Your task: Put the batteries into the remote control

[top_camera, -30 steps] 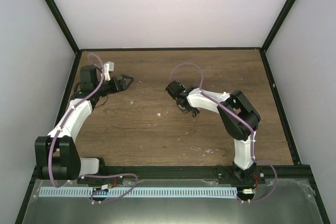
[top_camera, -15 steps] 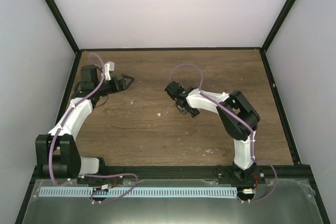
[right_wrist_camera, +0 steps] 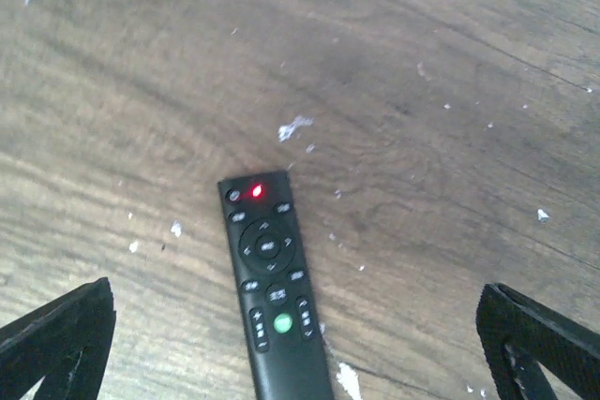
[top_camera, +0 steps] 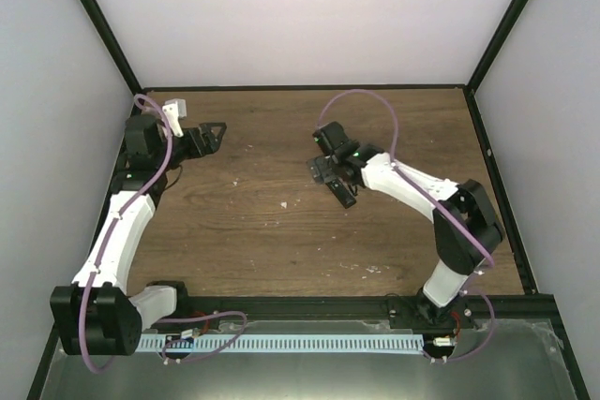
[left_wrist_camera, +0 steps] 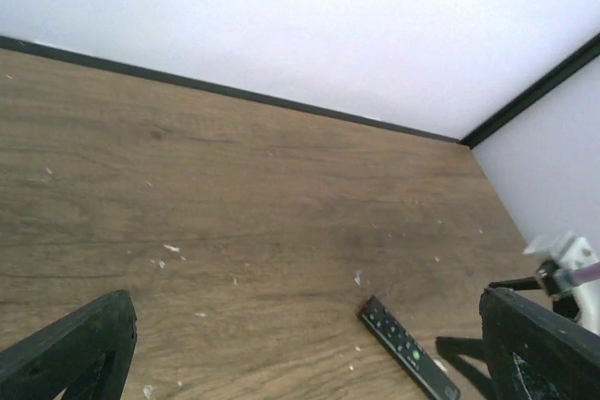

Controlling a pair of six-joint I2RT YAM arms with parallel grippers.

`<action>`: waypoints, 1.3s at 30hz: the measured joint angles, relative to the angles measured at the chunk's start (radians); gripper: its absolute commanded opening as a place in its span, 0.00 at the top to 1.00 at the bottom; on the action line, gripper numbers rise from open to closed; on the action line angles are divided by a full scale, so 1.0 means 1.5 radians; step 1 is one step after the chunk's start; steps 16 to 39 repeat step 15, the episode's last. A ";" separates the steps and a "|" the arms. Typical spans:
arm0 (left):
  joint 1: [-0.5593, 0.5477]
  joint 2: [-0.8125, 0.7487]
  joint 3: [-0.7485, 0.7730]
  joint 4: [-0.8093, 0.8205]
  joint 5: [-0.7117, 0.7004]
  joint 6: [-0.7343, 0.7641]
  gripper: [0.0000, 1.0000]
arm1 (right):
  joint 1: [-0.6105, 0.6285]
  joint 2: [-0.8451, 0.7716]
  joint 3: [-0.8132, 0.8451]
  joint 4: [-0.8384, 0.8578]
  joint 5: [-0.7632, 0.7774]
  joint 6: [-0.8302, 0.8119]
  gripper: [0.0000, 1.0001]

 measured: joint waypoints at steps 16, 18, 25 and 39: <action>0.000 -0.028 0.019 -0.053 -0.103 0.014 0.00 | -0.218 -0.051 -0.072 0.056 -0.142 0.024 0.00; 0.000 -0.028 0.019 -0.053 -0.103 0.014 0.00 | -0.218 -0.051 -0.072 0.056 -0.142 0.024 0.00; 0.000 -0.028 0.019 -0.053 -0.103 0.014 0.00 | -0.218 -0.051 -0.072 0.056 -0.142 0.024 0.00; 0.000 -0.028 0.019 -0.053 -0.103 0.014 0.00 | -0.218 -0.051 -0.072 0.056 -0.142 0.024 0.00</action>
